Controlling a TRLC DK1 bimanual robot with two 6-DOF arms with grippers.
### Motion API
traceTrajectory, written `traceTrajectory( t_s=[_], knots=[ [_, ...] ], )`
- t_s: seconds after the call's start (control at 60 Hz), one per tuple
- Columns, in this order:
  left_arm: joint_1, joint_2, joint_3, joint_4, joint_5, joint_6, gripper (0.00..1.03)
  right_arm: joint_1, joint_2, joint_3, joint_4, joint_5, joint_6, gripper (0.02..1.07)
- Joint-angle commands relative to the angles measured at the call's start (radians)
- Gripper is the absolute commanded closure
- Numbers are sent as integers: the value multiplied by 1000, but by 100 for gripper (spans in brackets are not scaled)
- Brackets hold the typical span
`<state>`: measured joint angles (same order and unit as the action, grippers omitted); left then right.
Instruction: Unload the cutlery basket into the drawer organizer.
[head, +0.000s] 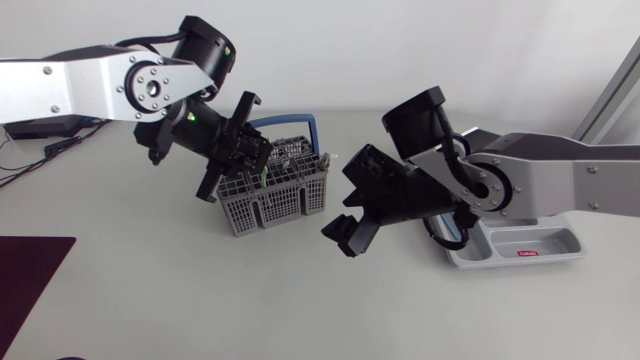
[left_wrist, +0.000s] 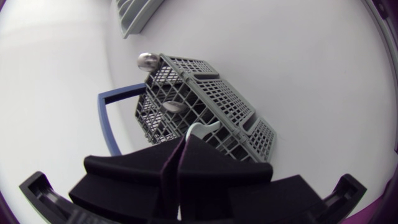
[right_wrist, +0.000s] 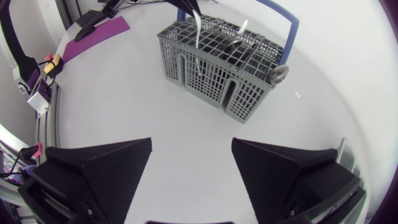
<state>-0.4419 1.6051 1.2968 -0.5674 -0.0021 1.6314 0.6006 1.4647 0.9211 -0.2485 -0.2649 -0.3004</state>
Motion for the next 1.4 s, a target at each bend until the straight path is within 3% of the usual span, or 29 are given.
traceTrajectory(
  t_s=[0.0,0.533,0.75,0.967,1.167,1.3,1.383],
  knots=[
    [-4,-50,21,-17,-6,8,89,21,-29,-34,9,7,-22,14],
    [-58,-263,25,-118,-22,-62,89,91,-219,-105,-2,102,-9,14],
    [-123,-297,18,-149,-16,-354,89,130,-326,-214,97,184,-13,14],
    [-210,-246,44,-123,19,-809,88,174,-426,-297,216,322,-52,14],
    [-138,-145,136,-123,238,-1188,87,199,-440,-346,342,418,-94,14],
    [-98,-102,157,-135,343,-1317,87,237,-422,-358,413,489,-126,15],
    [-92,-85,165,-143,376,-1372,87,257,-397,-360,468,533,-157,26]
  ],
)
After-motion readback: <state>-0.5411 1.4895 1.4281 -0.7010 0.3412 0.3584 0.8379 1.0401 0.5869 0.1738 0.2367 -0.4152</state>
